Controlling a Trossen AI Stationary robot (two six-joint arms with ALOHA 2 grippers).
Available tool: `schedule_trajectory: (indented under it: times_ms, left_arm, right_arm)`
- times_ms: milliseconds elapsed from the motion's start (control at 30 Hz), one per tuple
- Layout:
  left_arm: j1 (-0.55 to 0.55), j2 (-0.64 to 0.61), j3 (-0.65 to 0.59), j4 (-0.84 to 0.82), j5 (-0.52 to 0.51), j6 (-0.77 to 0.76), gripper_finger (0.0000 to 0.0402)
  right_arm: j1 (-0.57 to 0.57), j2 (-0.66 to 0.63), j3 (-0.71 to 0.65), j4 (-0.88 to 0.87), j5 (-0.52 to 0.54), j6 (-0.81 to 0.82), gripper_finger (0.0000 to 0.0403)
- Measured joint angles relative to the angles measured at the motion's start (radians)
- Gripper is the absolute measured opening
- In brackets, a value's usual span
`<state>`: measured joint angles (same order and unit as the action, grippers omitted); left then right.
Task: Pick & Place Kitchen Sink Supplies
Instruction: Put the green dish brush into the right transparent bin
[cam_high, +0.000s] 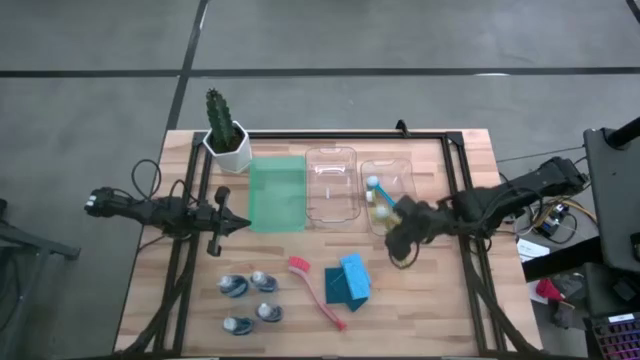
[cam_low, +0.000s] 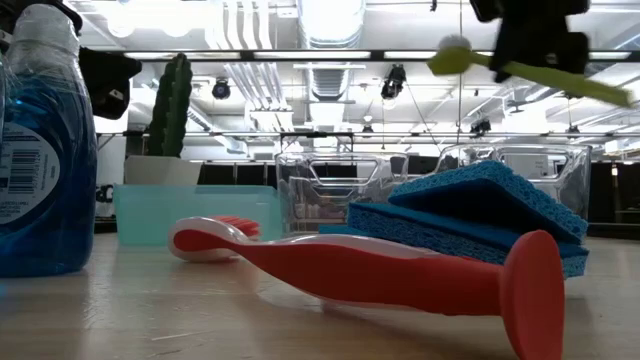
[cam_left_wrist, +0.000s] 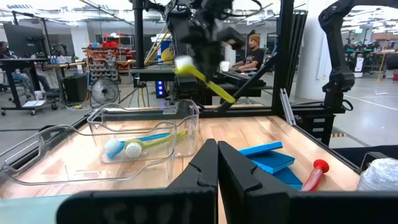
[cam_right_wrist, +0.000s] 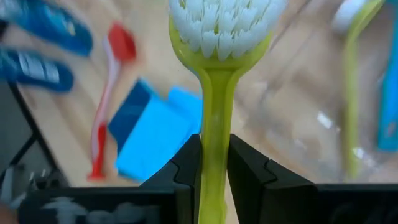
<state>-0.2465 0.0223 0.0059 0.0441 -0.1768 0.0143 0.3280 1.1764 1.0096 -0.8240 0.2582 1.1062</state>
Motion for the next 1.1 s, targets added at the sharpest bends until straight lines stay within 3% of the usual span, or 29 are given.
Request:
schedule_trajectory:
  times_ms: [200, 367, 767, 933, 1100]
  left_arm:
    - [0.000, 0.000, 0.000, 0.000, 0.000, 0.000, 0.0003]
    - [0.000, 0.000, 0.000, 0.000, 0.000, 0.000, 0.0003]
    - [0.000, 0.000, 0.000, 0.000, 0.000, 0.000, 0.0003]
    - [0.000, 0.000, 0.000, 0.000, 0.000, 0.000, 0.0003]
    - [0.000, 0.000, 0.000, 0.000, 0.000, 0.000, 0.0003]
  right_arm:
    - [-0.113, -0.068, 0.000, -0.002, 0.106, -0.142, 0.0054]
    - [-0.233, -0.069, 0.000, -0.002, 0.115, -0.230, 0.0054]
    - [-0.485, 0.032, 0.000, -0.097, 0.060, -0.358, 0.0054]
    - [-0.536, 0.109, 0.000, -0.100, -0.041, -0.382, 0.0054]
    - [-0.566, 0.192, 0.000, -0.124, -0.076, -0.387, 0.0054]
